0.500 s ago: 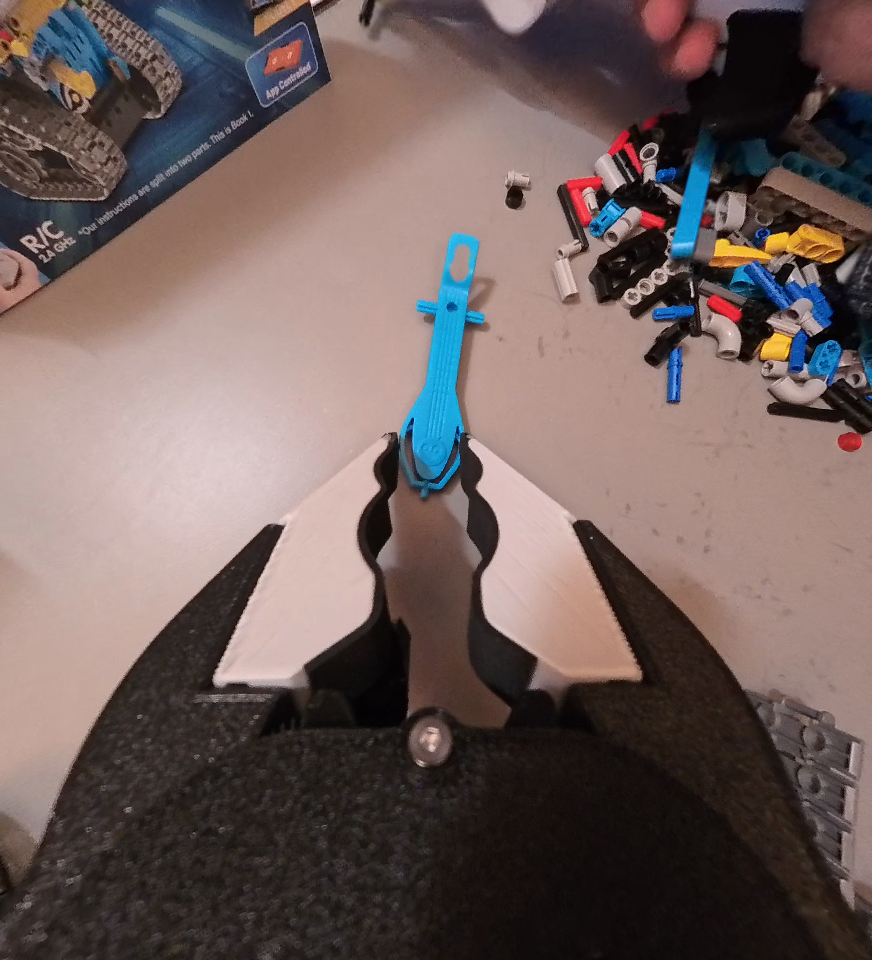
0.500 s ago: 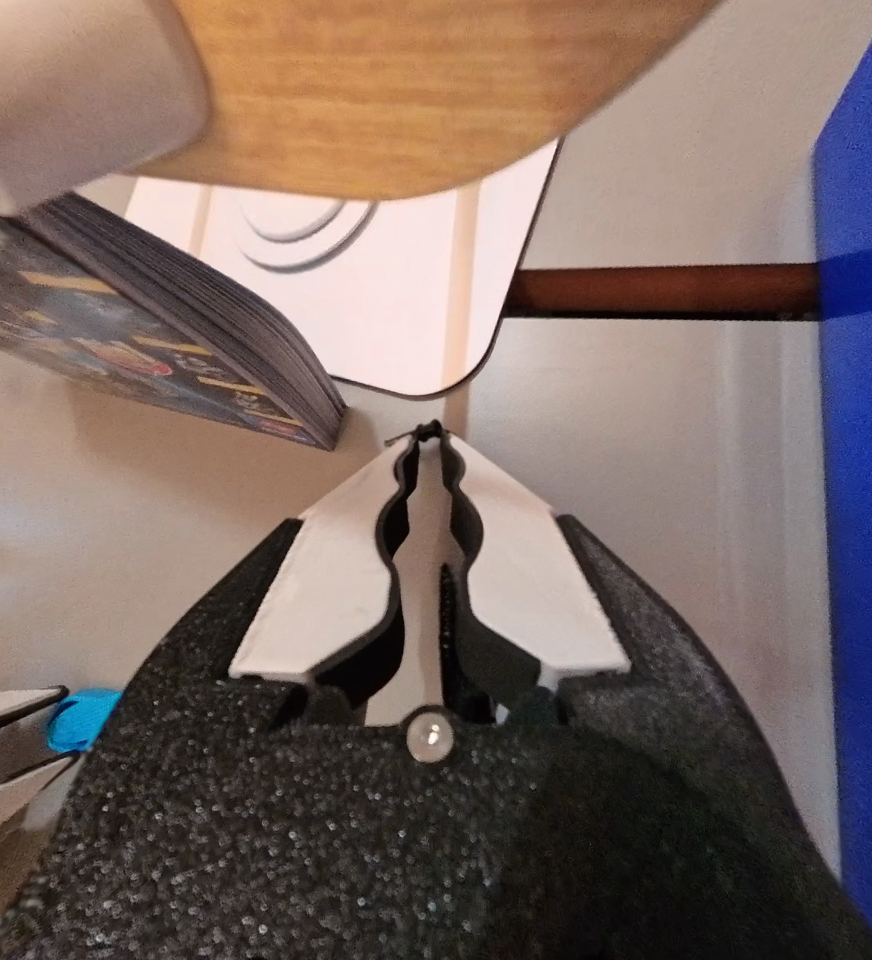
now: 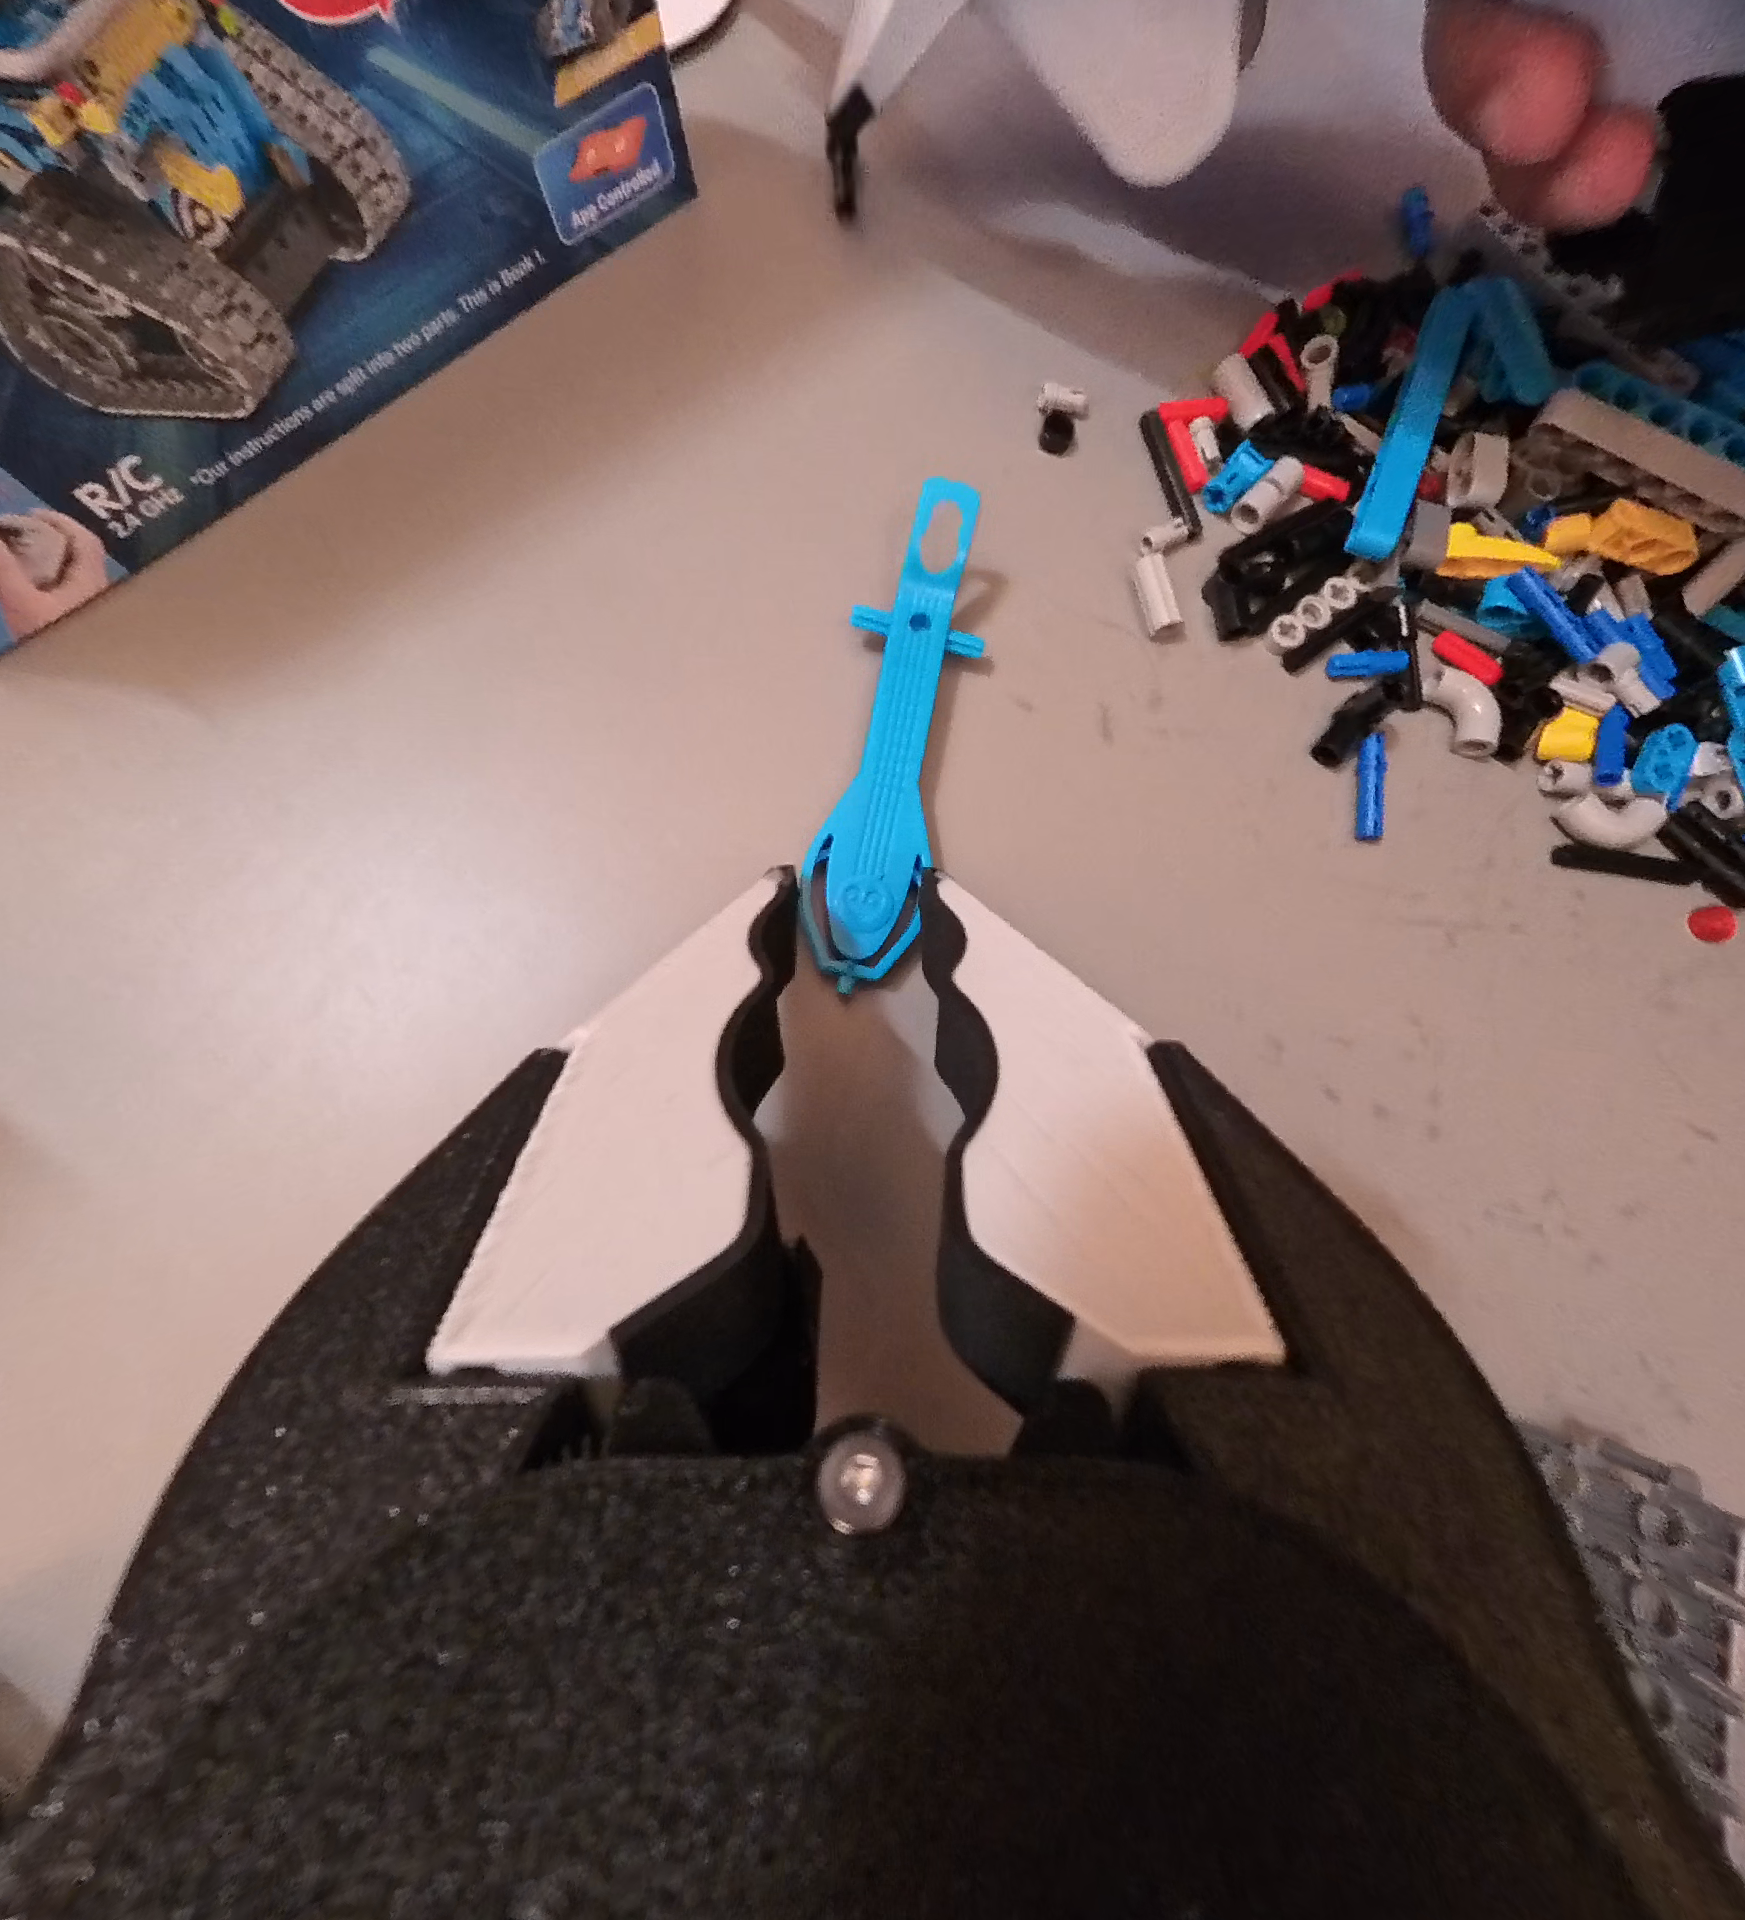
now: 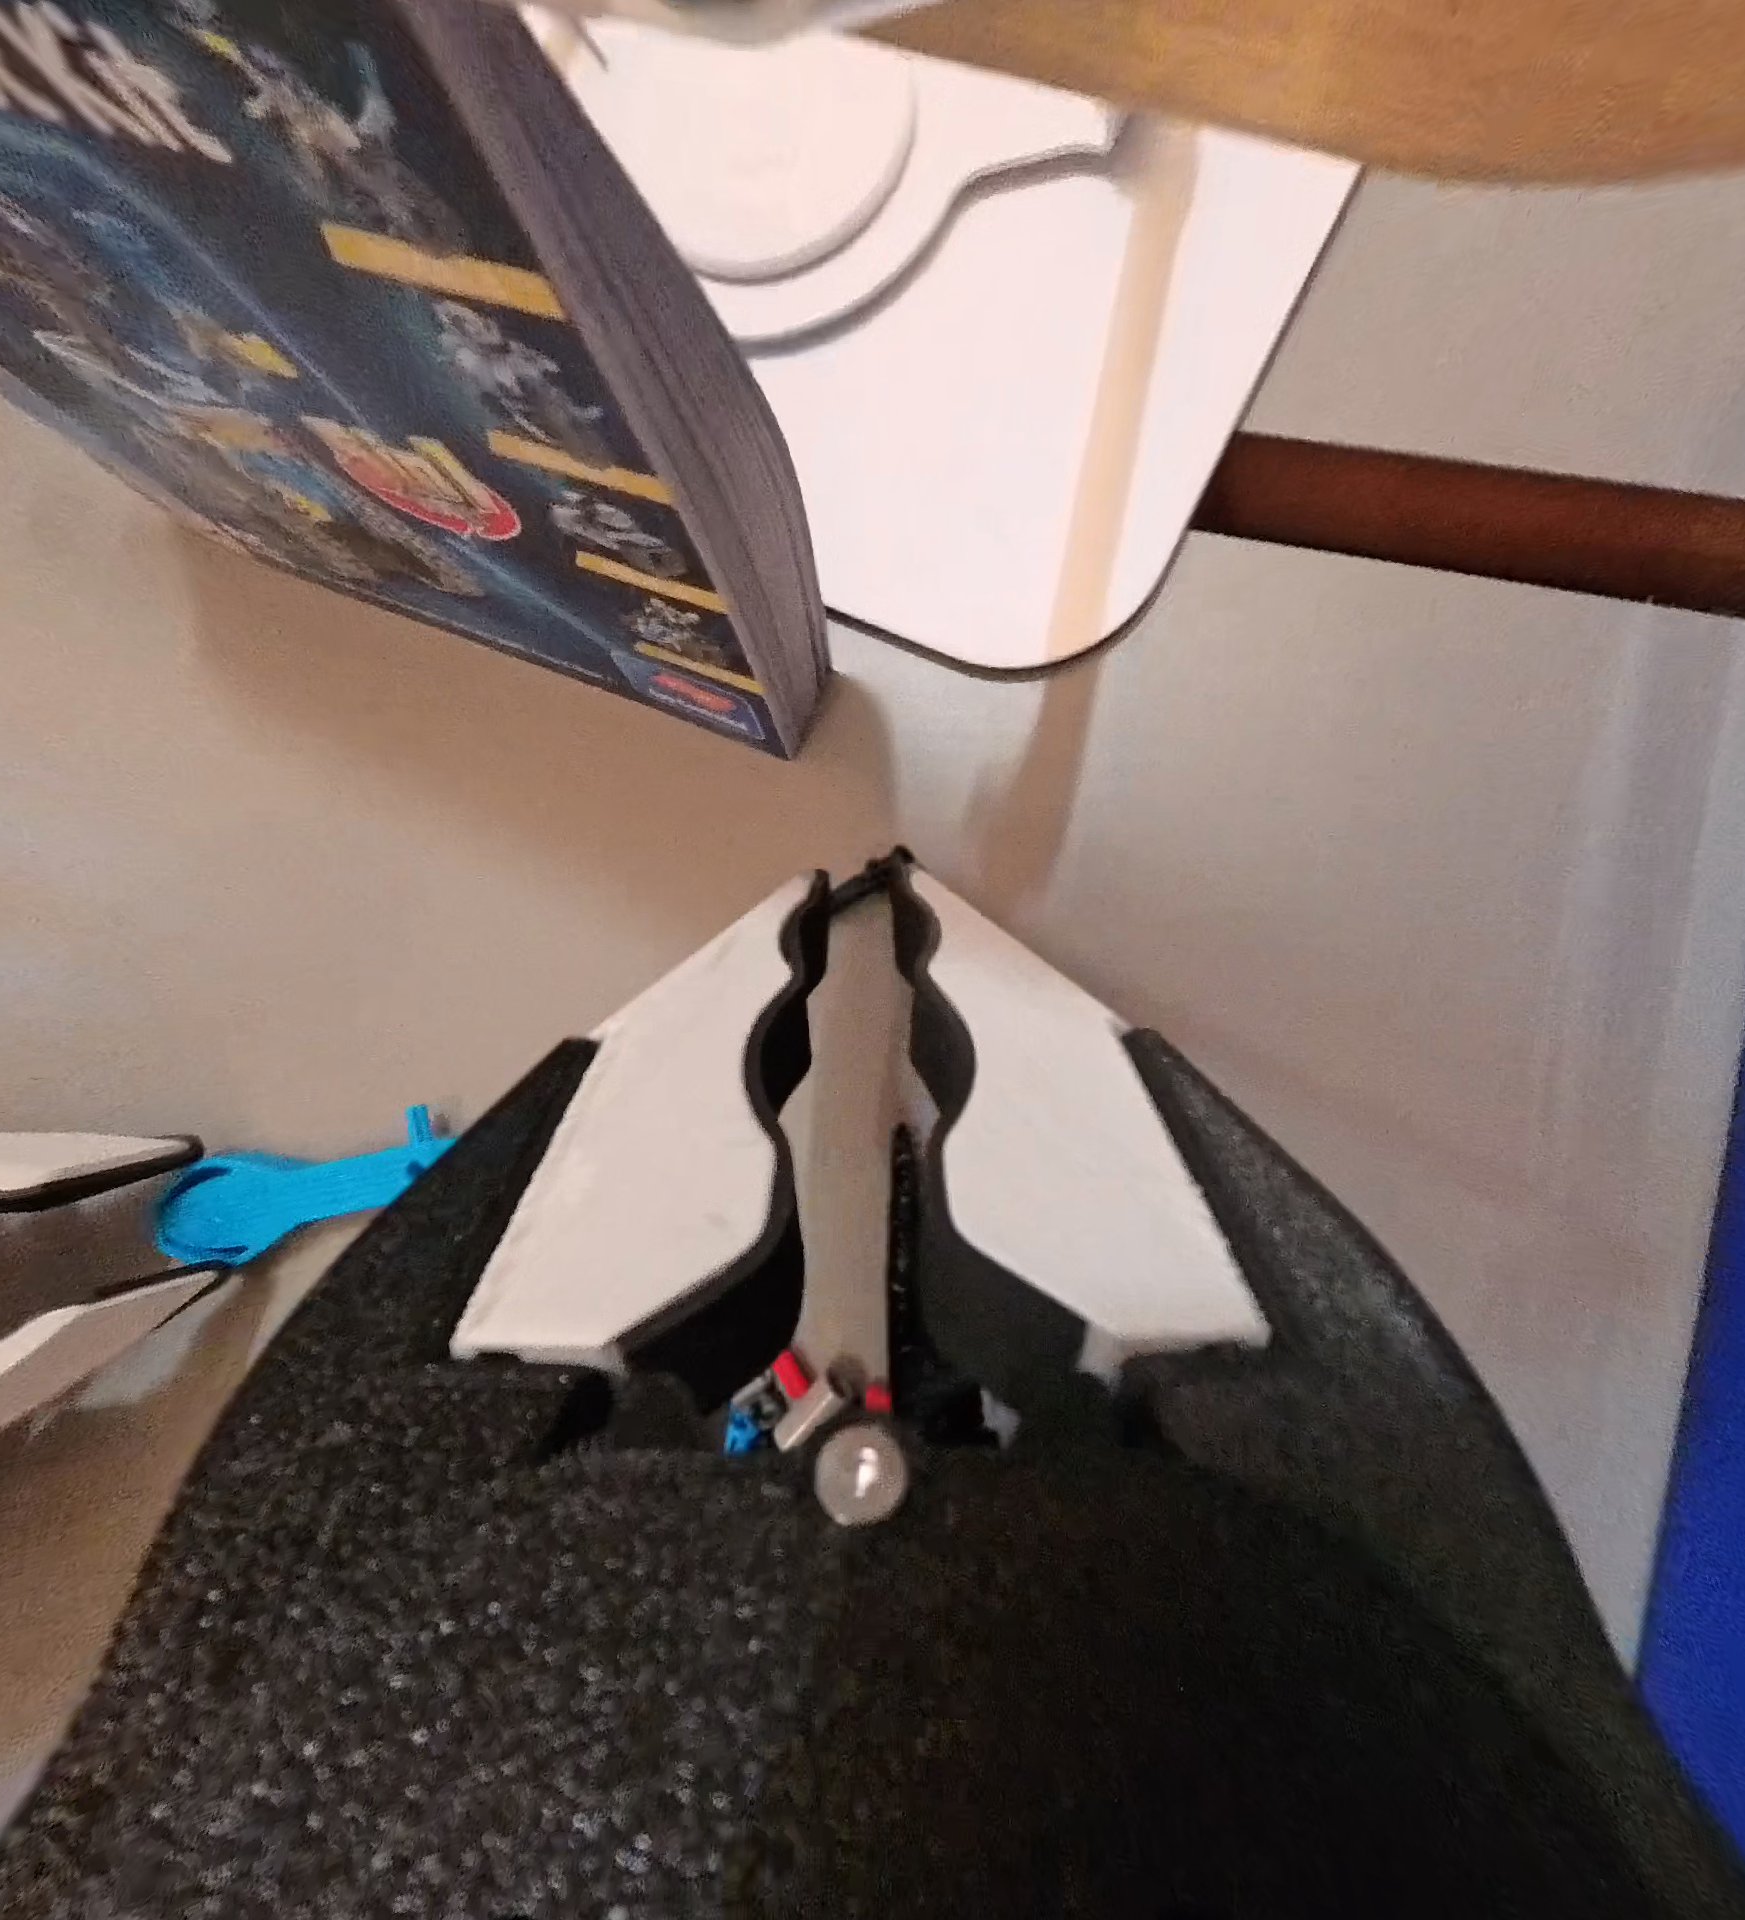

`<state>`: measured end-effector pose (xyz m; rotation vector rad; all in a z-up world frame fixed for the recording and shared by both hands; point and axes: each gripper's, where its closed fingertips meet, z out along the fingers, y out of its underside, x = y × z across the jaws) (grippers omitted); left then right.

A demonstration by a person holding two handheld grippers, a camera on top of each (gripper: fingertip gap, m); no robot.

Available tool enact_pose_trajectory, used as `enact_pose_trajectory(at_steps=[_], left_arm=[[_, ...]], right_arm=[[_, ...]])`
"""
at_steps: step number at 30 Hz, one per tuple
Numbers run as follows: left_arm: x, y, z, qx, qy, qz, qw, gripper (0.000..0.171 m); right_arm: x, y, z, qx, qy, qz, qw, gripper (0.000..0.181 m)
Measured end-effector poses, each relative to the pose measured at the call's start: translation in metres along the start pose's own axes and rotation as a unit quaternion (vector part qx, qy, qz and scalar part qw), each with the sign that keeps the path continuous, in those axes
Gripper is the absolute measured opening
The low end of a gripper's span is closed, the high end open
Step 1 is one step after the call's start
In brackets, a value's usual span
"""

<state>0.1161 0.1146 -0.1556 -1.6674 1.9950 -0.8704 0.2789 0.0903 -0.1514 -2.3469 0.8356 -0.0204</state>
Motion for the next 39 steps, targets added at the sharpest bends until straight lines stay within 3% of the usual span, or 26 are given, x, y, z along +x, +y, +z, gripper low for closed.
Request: enact_pose_trajectory(at_steps=[4,9,12,16,20,25,27,30,33,35,39], left_arm=[[0.007,-0.009,0.010,0.003,0.019,-0.013,1.000,0.022],[0.001,-0.022,0.021,0.006,0.009,-0.017,1.000,0.023],[-0.012,-0.019,0.017,0.005,-0.010,-0.034,0.999,0.028],[-0.022,-0.030,-0.012,0.041,-0.024,-0.042,0.998,0.037],[0.018,-0.040,-0.074,0.110,0.048,0.012,0.993,0.036],[0.124,0.039,-0.116,0.048,0.237,0.109,0.964,0.035],[0.140,0.070,-0.116,0.011,0.230,0.160,0.960,0.035],[0.136,0.088,-0.101,-0.016,0.172,0.200,0.964,0.035],[0.129,0.093,-0.086,-0.028,0.155,0.200,0.967,0.016],[0.124,0.087,-0.081,-0.015,0.151,0.175,0.973,0.007],[0.122,0.085,-0.080,-0.008,0.148,0.147,0.978,0.006]], right_arm=[[-0.018,-0.007,-0.012,0.028,-0.047,0.020,0.998,0.021],[-0.045,-0.001,-0.096,0.131,-0.067,-0.011,0.989,0.021],[-0.087,0.035,-0.149,0.200,-0.127,-0.016,0.971,0.021],[-0.129,0.113,-0.174,0.236,-0.136,-0.085,0.958,0.022],[-0.174,0.184,-0.162,0.192,-0.186,-0.237,0.934,0.025],[-0.194,0.202,-0.137,0.125,-0.273,-0.278,0.912,0.033],[-0.197,0.198,-0.125,0.119,-0.276,-0.301,0.905,0.032],[-0.203,0.193,-0.115,0.113,-0.289,-0.321,0.895,0.027],[-0.205,0.196,-0.112,0.090,-0.306,-0.311,0.895,0.004],[-0.201,0.197,-0.113,0.089,-0.300,-0.298,0.902,0.001],[-0.194,0.199,-0.118,0.103,-0.273,-0.282,0.914,0.003]])
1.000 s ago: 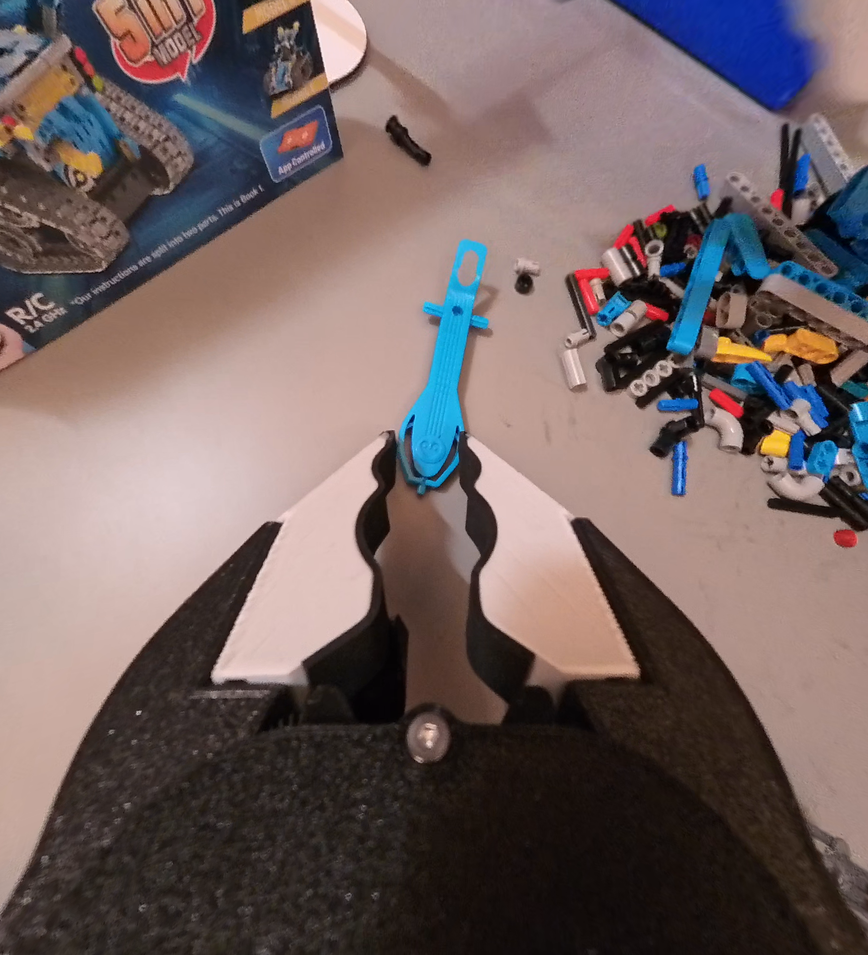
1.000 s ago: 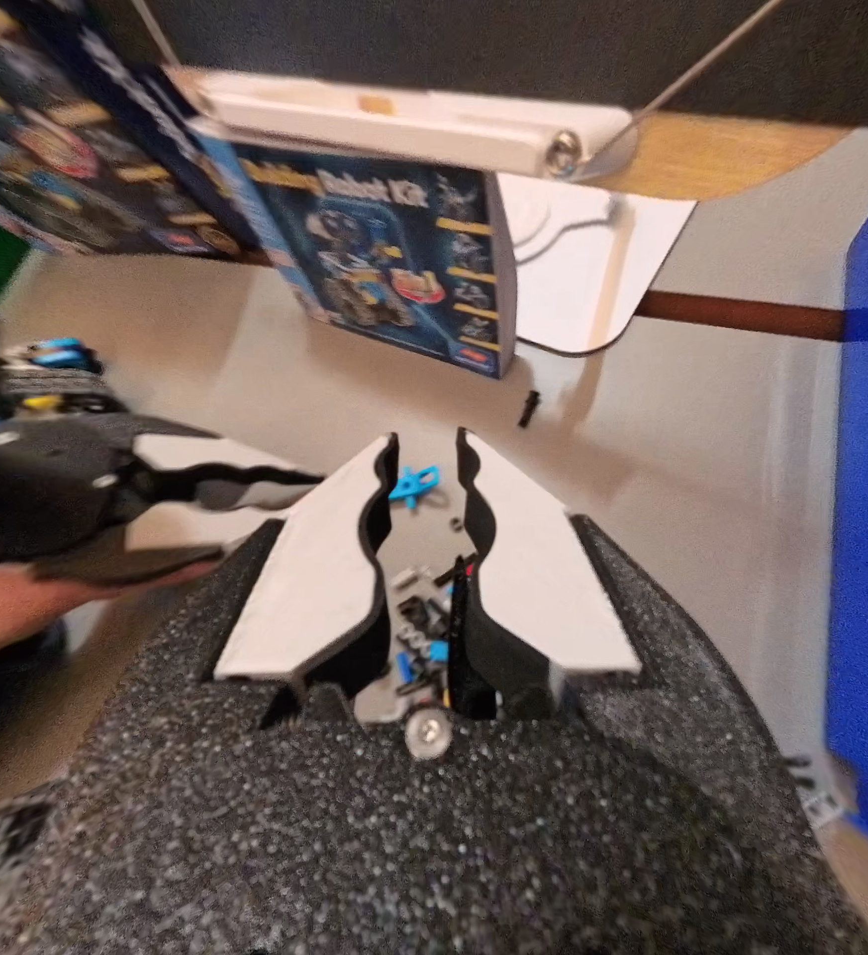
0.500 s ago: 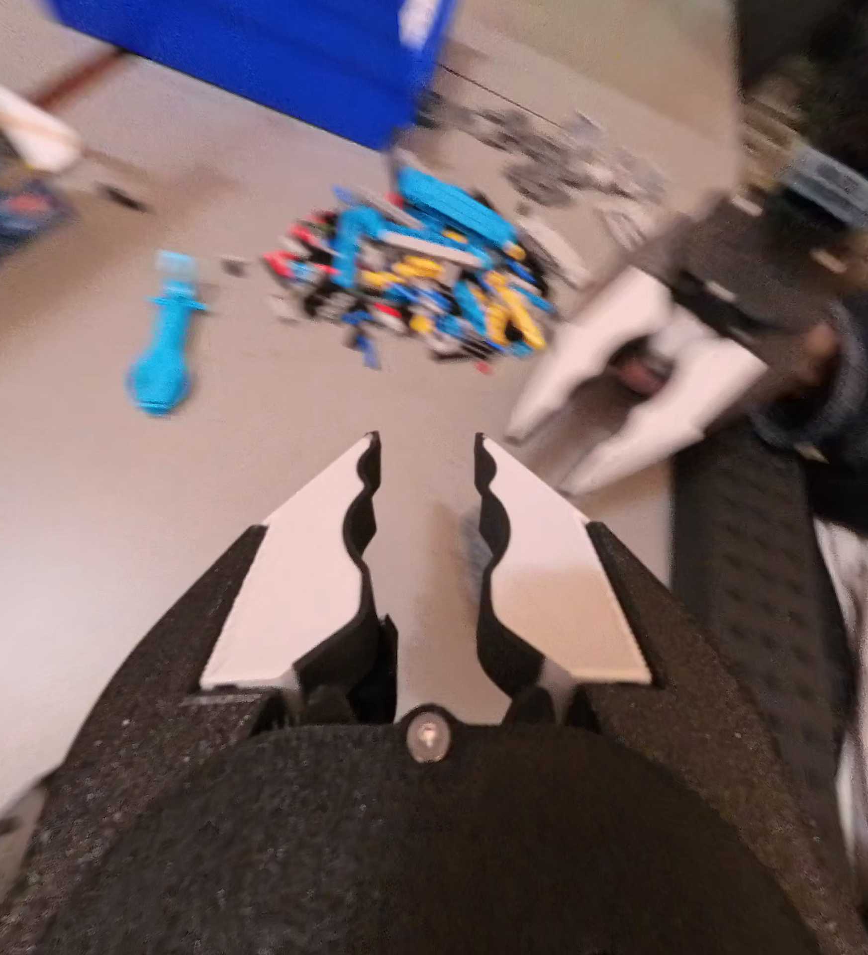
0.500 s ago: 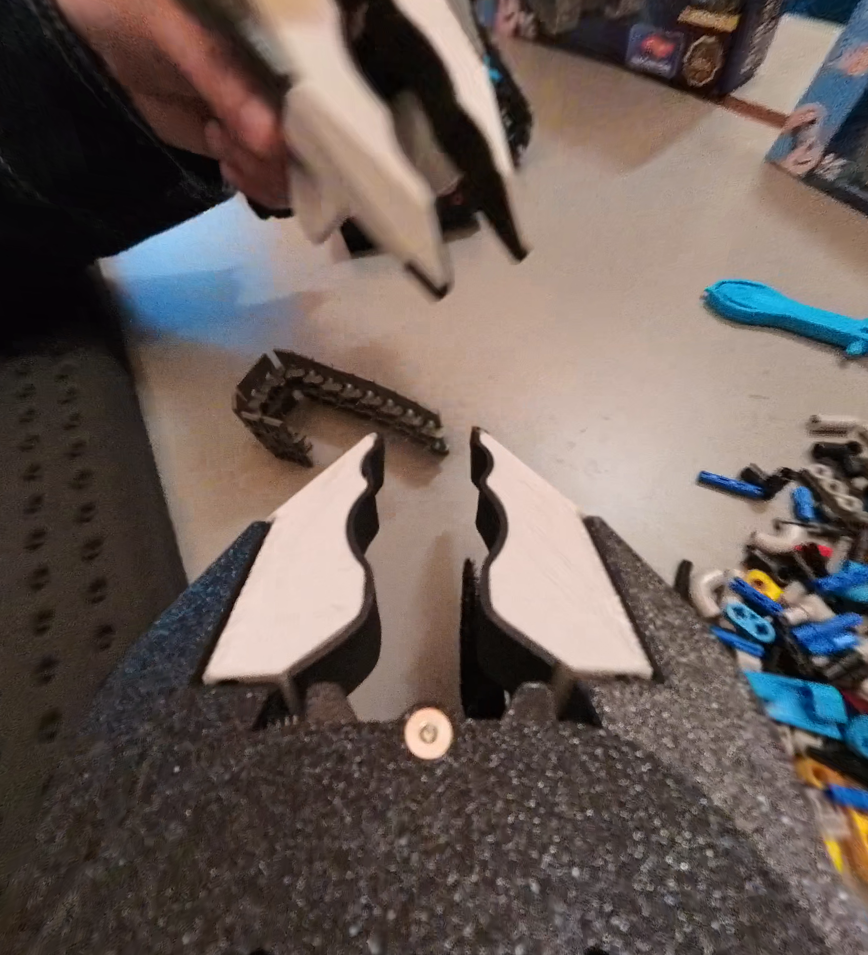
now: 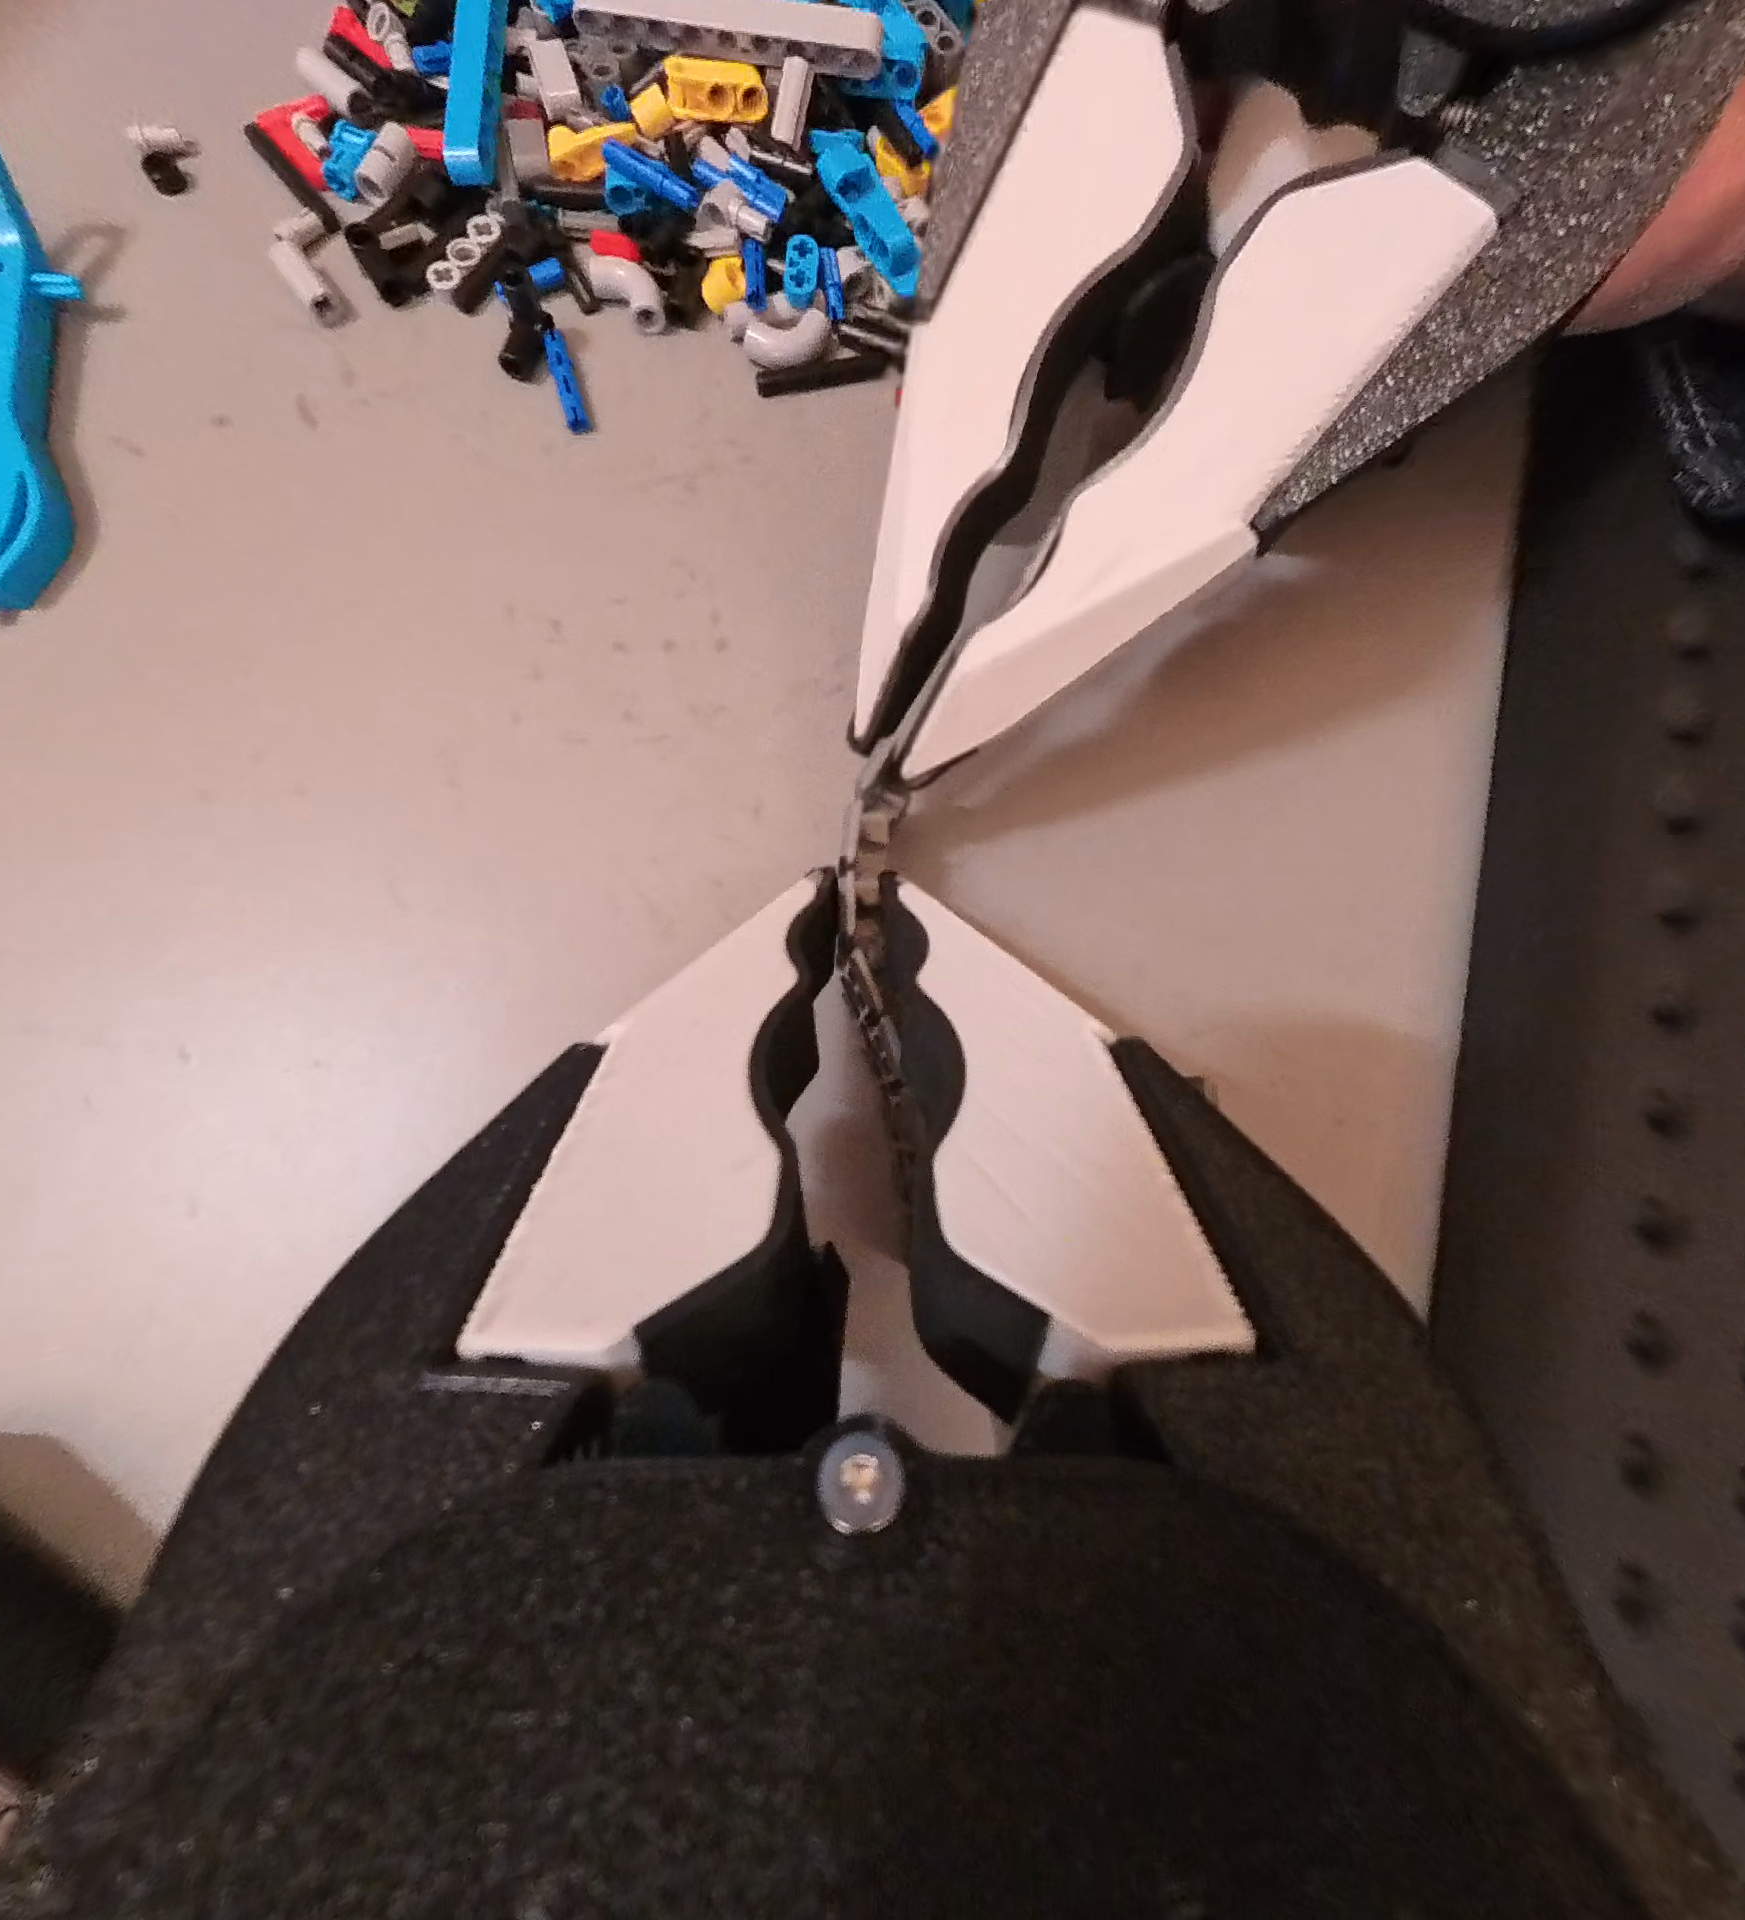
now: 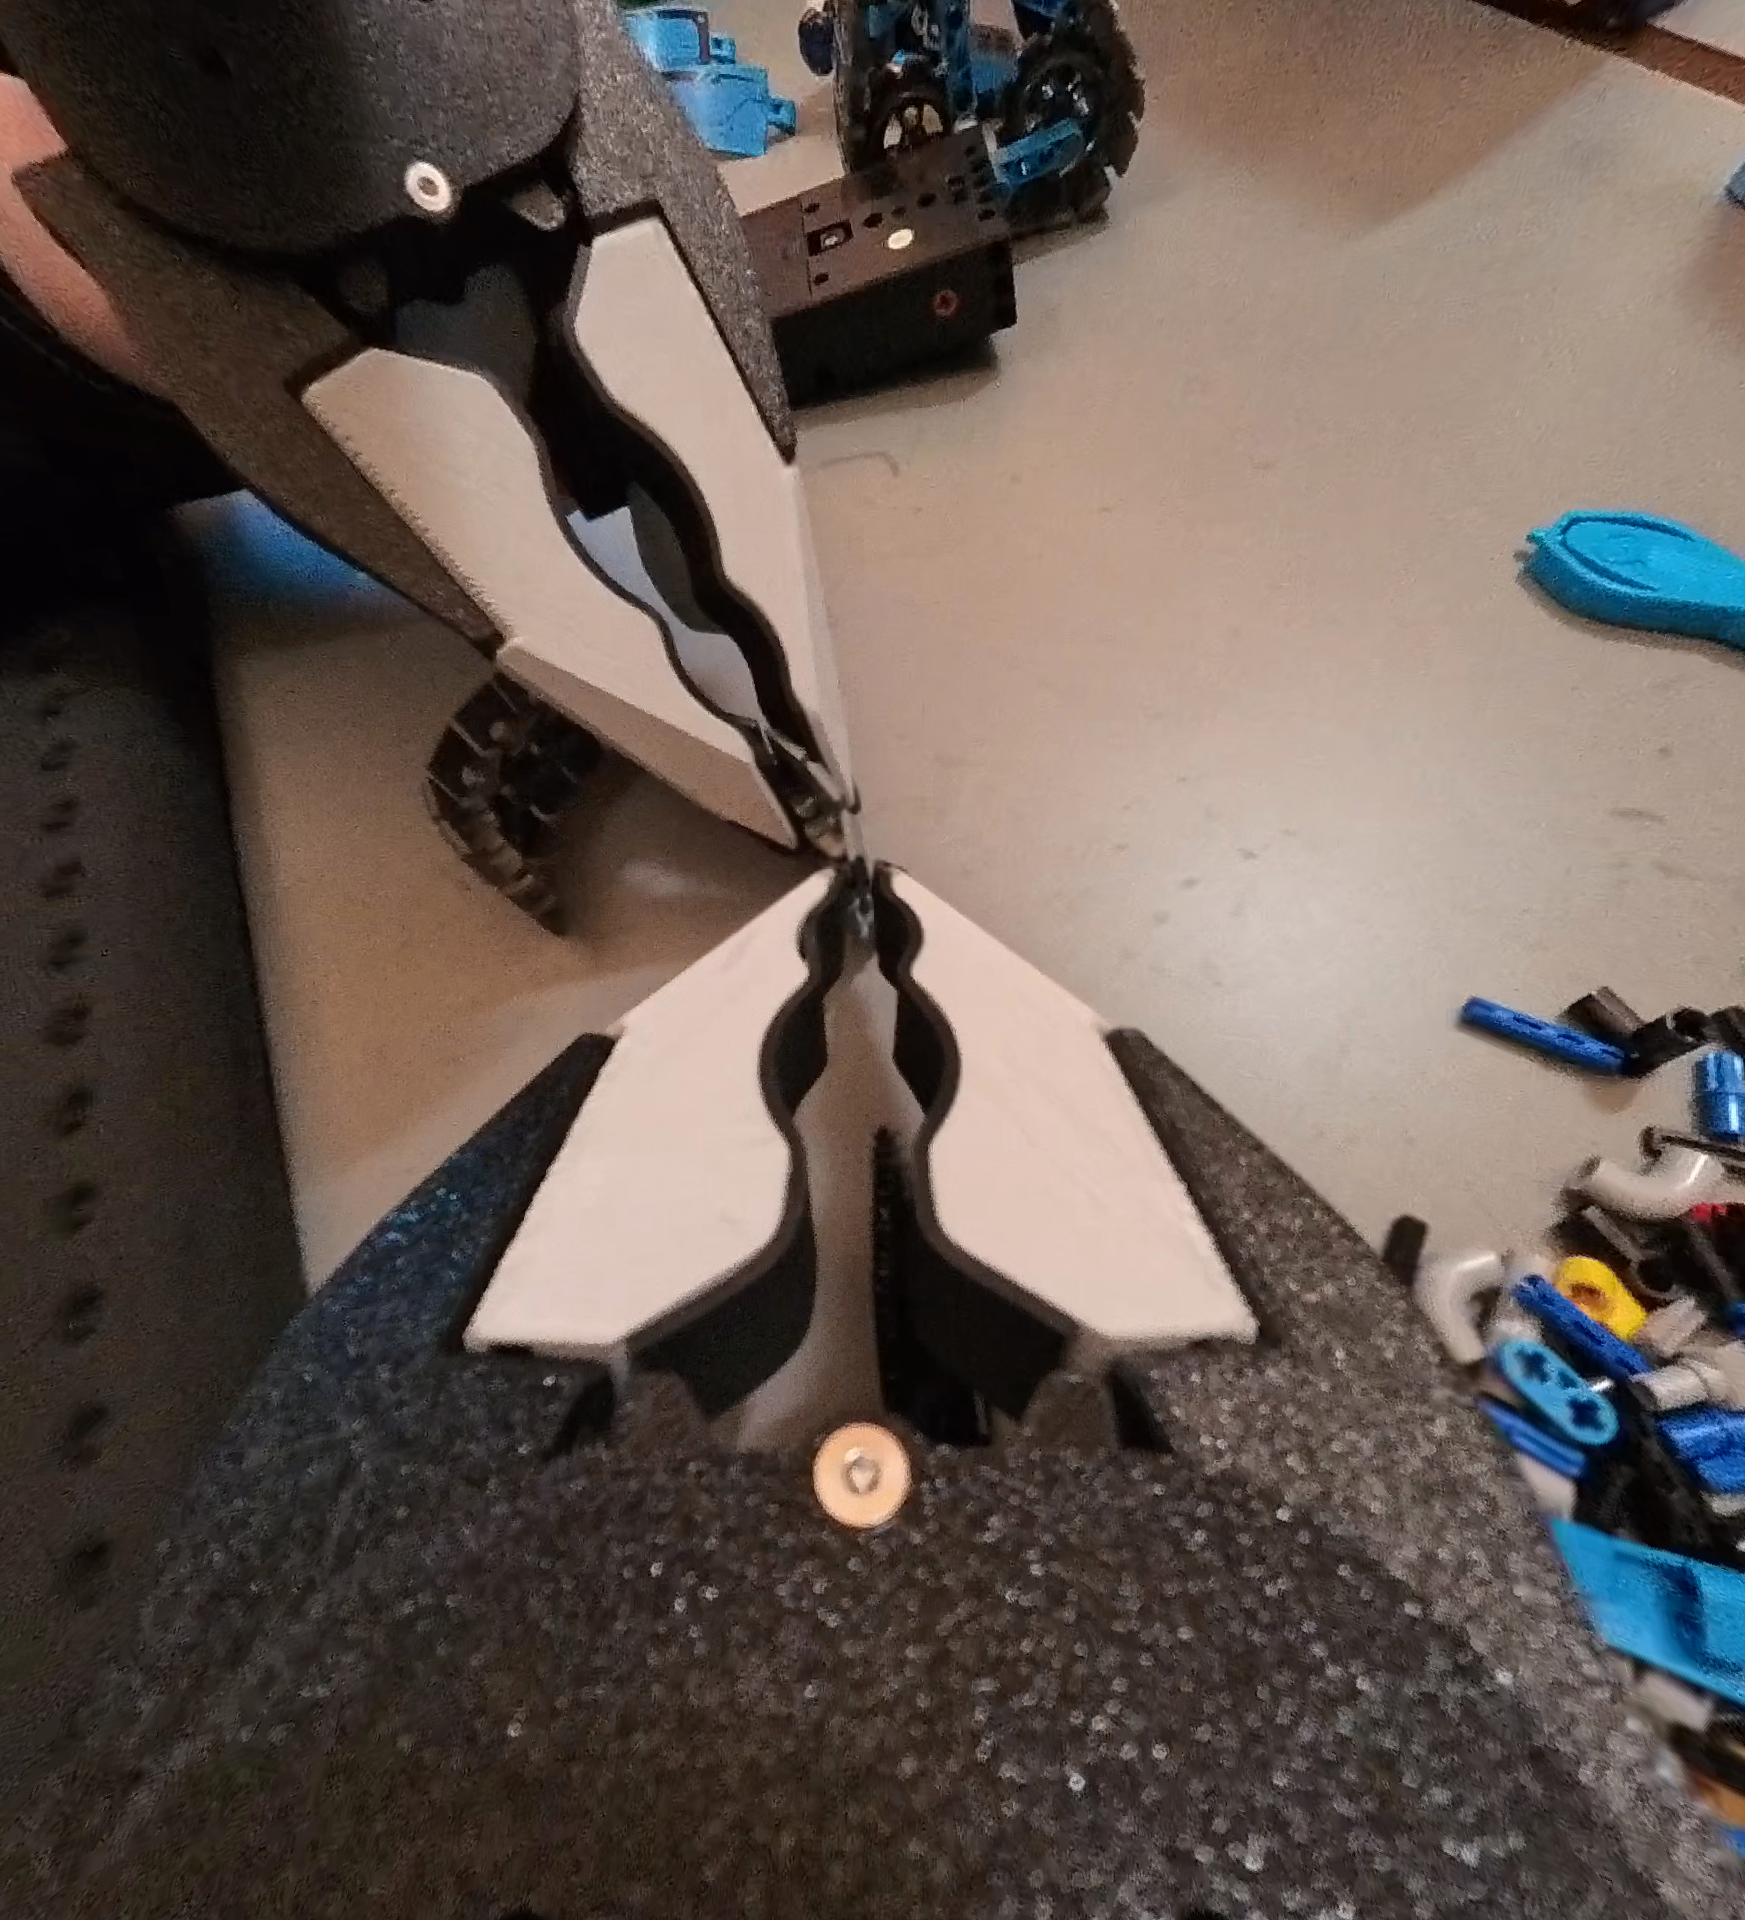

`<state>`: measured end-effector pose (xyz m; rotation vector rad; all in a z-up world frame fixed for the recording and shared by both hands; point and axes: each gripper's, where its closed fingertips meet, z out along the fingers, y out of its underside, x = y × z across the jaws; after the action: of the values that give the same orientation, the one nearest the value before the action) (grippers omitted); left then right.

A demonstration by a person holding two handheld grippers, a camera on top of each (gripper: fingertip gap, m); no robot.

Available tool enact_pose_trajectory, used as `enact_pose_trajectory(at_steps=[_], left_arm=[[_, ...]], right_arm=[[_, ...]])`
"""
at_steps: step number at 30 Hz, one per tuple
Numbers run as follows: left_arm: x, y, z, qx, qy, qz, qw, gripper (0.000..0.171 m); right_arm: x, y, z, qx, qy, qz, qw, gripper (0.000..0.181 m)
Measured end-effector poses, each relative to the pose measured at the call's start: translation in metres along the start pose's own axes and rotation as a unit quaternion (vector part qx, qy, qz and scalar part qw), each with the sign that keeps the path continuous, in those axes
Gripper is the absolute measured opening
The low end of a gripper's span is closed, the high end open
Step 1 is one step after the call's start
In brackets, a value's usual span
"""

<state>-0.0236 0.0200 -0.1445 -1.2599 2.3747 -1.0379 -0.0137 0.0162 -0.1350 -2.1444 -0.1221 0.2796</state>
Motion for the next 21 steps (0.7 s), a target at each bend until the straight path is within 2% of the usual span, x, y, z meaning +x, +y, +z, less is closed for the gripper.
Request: enact_pose_trajectory(at_steps=[5,8,10,13,17,21], left_arm=[[-0.002,-0.001,-0.001,0.003,-0.026,0.019,0.999,0.006],[-0.002,-0.008,-0.004,0.027,-0.029,0.023,0.999,0.012],[-0.002,-0.009,-0.004,0.034,-0.020,0.013,0.999,0.002],[-0.003,-0.010,-0.003,0.043,-0.019,0.011,0.999,0.001],[-0.002,-0.012,-0.001,0.052,-0.033,0.022,0.998,0.001],[-0.006,-0.015,0.001,0.058,-0.069,0.018,0.996,0.001]], right_arm=[[-0.003,-0.001,0.002,-0.003,0.016,-0.003,1.000,0.003],[-0.003,-0.001,0.002,0.000,0.012,0.008,1.000,0.003],[-0.003,0.000,0.002,0.001,0.011,0.011,1.000,0.003],[-0.002,-0.001,0.002,0.003,0.016,0.029,0.999,0.007],[0.004,-0.001,0.002,0.001,0.037,0.055,0.998,0.002],[0.010,-0.003,0.002,0.027,0.031,0.198,0.979,0.002]])
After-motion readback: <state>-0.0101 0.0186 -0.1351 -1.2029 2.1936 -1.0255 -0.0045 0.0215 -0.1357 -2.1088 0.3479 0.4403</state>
